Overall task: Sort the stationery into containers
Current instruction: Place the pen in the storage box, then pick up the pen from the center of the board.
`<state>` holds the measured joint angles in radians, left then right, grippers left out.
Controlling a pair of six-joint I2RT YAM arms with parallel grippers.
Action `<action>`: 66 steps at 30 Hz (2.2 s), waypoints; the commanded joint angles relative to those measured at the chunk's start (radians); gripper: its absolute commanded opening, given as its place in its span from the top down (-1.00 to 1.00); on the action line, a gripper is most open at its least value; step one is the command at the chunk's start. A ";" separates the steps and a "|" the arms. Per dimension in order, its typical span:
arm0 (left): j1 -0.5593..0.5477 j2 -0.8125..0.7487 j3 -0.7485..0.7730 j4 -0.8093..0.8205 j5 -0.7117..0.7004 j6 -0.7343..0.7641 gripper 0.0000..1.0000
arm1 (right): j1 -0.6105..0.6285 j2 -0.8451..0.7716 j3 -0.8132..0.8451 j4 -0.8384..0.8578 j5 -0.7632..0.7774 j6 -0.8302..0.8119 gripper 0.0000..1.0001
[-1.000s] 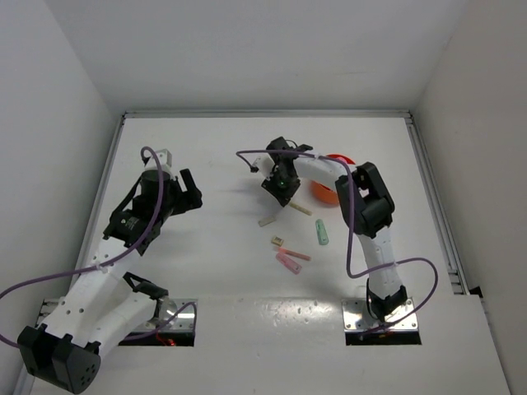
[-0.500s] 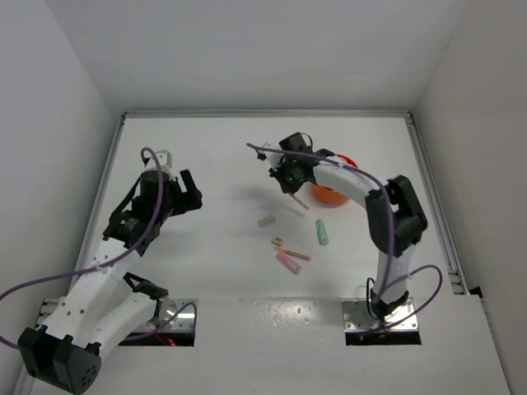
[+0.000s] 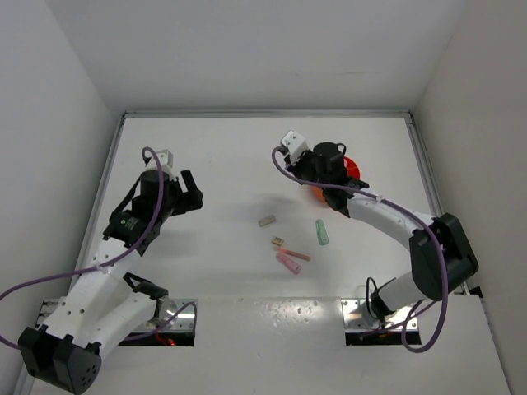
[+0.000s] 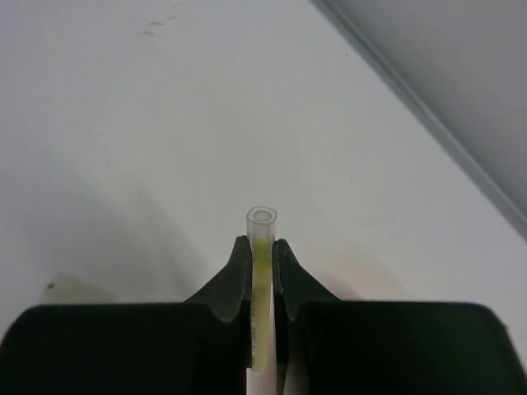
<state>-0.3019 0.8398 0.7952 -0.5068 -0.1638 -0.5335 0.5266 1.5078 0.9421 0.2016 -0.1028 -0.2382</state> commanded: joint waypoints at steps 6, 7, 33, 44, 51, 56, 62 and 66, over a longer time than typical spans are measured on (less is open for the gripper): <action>0.010 0.001 0.001 0.033 0.017 0.012 -0.66 | -0.033 -0.020 -0.120 0.577 0.342 -0.089 1.00; 0.010 0.001 0.001 0.033 0.017 0.012 -0.66 | -0.033 -0.020 -0.120 0.593 0.351 -0.089 1.00; 0.010 0.010 -0.008 0.033 0.026 0.012 -0.66 | -0.097 0.180 -0.032 0.424 0.439 0.080 1.00; 0.010 0.010 -0.008 0.033 0.026 0.012 -0.68 | -0.134 0.181 -0.014 0.331 0.347 0.111 0.16; 0.010 0.010 -0.008 0.033 0.026 0.012 -0.68 | -0.143 0.092 -0.014 0.288 0.261 0.120 0.36; 0.010 0.010 -0.008 0.043 0.038 0.023 0.15 | -0.143 -0.044 0.062 -0.107 -0.282 0.000 0.99; 0.010 0.019 -0.008 0.053 0.102 0.044 0.92 | -0.028 0.098 0.247 -0.830 -0.724 -0.414 -0.25; 0.010 0.028 -0.008 0.053 0.124 0.053 -0.48 | 0.079 0.091 0.177 -0.832 -0.504 -0.348 0.25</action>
<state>-0.3000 0.8673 0.7860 -0.4843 -0.0753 -0.4927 0.5533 1.5852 1.1706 -0.4240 -0.6247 -0.5480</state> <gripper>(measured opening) 0.666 0.409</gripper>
